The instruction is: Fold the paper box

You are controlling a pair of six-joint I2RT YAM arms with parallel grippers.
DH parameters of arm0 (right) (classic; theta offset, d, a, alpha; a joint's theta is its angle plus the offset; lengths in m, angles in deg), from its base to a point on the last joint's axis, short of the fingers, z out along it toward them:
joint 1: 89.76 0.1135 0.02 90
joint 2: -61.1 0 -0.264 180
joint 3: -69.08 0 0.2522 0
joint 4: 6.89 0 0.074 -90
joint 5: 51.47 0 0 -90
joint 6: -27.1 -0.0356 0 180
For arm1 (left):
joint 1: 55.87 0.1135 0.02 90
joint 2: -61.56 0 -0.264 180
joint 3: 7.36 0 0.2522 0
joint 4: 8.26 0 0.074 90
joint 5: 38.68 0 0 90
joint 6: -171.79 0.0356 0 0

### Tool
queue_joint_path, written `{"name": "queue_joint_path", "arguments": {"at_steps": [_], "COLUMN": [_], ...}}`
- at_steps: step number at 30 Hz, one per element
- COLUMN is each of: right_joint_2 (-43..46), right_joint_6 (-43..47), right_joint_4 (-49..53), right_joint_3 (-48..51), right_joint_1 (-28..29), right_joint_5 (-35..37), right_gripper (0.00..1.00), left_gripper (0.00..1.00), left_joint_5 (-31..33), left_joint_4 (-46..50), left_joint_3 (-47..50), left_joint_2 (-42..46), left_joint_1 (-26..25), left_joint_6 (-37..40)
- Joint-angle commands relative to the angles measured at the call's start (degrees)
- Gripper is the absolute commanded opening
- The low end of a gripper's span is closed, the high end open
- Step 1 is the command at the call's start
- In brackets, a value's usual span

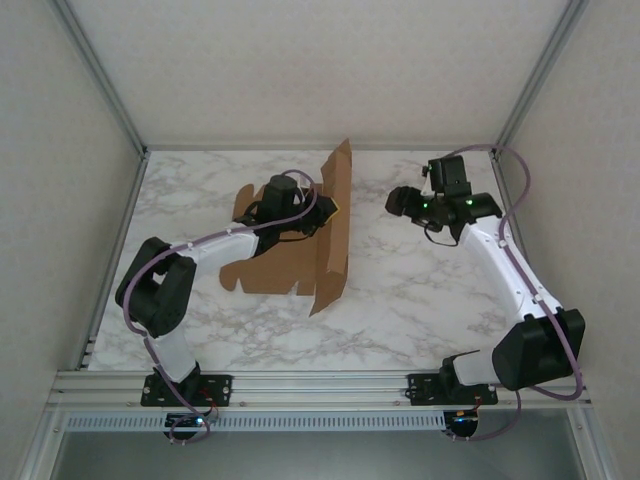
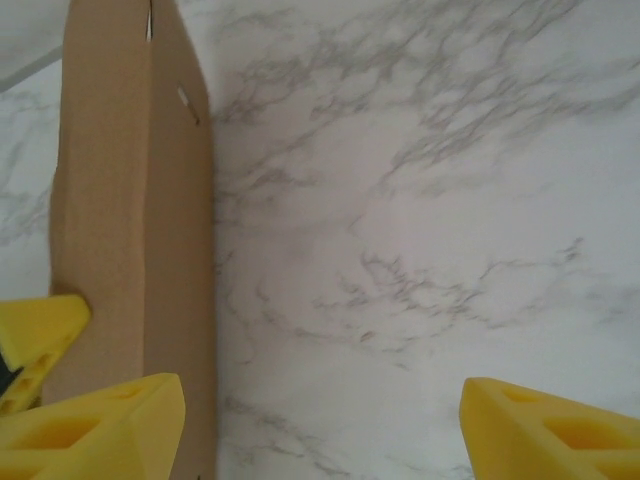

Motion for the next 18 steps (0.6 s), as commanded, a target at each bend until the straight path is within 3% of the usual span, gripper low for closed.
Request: {"name": "queue_joint_path", "arguments": {"at_steps": [1,5,11,18], "right_joint_2": [2.6,9.9,18.9,16.4], "right_joint_6": [-1.8,-0.7,1.2,0.3], "right_joint_4": [-6.3,-8.0,-11.6,-22.4], "right_joint_3": [5.2,7.8,13.5,21.4], "right_joint_1": [0.0,3.6,10.7,23.6], "right_joint_5": [-9.4,-8.3,-5.3,2.2], "right_gripper": [0.64,0.44,0.02,0.00], "left_gripper": [0.00,0.00,0.00,0.00], "left_joint_5": [-1.7,3.3,14.4,30.8], "left_joint_4": [-3.2,0.1,6.7,19.7], "left_joint_3": [-1.2,-3.4,-14.1,-29.3], "left_joint_2": [0.7,-0.7,-7.4,-15.7], "left_joint_1": [0.0,0.1,-1.0,-3.0], "left_joint_6": [1.3,-0.3,-6.0,-13.1]}}
